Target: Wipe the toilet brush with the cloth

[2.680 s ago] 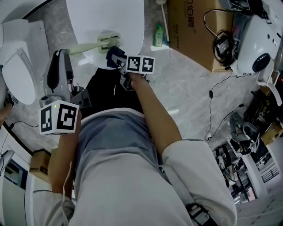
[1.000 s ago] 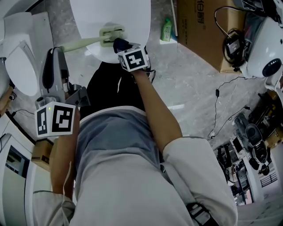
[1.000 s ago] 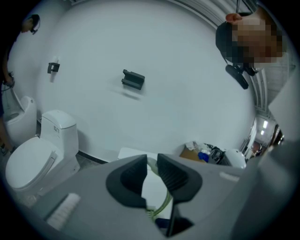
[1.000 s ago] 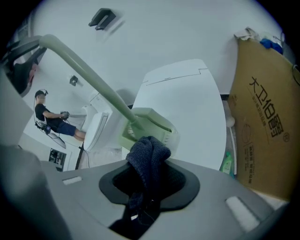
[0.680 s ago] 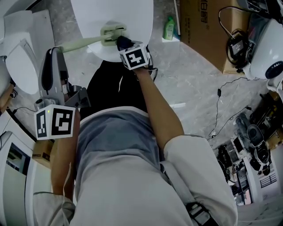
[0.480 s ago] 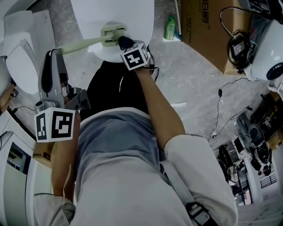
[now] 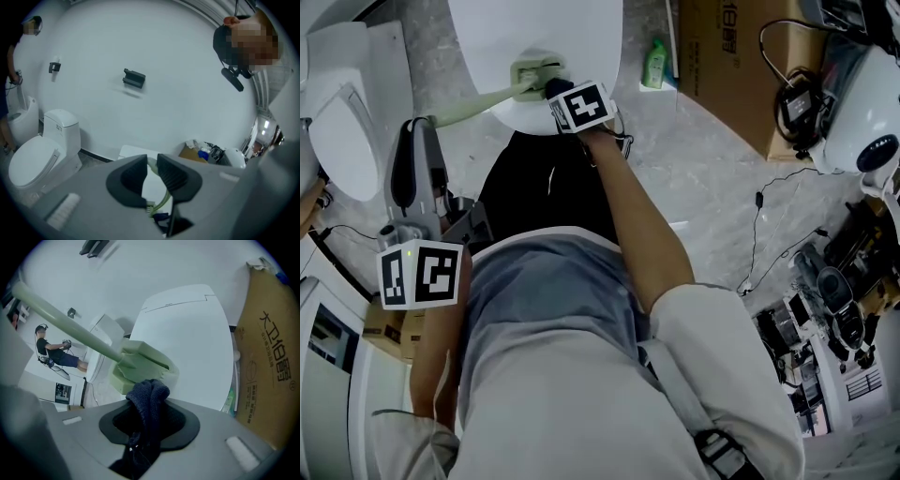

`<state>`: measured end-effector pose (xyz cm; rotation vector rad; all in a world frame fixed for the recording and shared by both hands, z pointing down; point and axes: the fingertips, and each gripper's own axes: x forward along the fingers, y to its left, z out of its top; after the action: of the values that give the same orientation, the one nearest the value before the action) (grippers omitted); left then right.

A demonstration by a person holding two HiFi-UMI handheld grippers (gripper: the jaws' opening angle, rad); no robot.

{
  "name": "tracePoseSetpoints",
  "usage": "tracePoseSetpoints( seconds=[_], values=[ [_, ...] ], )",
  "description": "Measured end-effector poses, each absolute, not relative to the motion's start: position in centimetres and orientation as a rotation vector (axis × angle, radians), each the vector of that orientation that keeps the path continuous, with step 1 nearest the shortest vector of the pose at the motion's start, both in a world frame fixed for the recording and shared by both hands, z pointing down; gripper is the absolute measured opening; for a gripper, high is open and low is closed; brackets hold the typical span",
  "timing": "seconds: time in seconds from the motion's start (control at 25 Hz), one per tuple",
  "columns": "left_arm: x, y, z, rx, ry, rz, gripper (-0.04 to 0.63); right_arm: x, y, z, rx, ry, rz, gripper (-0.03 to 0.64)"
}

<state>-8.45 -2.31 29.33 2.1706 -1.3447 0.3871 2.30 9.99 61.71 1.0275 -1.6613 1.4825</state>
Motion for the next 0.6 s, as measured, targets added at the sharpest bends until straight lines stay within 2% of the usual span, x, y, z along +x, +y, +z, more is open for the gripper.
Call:
tracePoseSetpoints(
  seconds=[0.36,0.6],
  values=[
    [-9.0,-1.9,29.4,2.148,-1.361,0.377,0.0,2.3,8.7,61.4,0.979,-1.664,1.565,0.107],
    [-9.1,-1.6,29.4,2.139,-1.366,0.37,0.0,3.3,5.4,60.8,1.116,-1.658,1.681,0.106]
  ],
)
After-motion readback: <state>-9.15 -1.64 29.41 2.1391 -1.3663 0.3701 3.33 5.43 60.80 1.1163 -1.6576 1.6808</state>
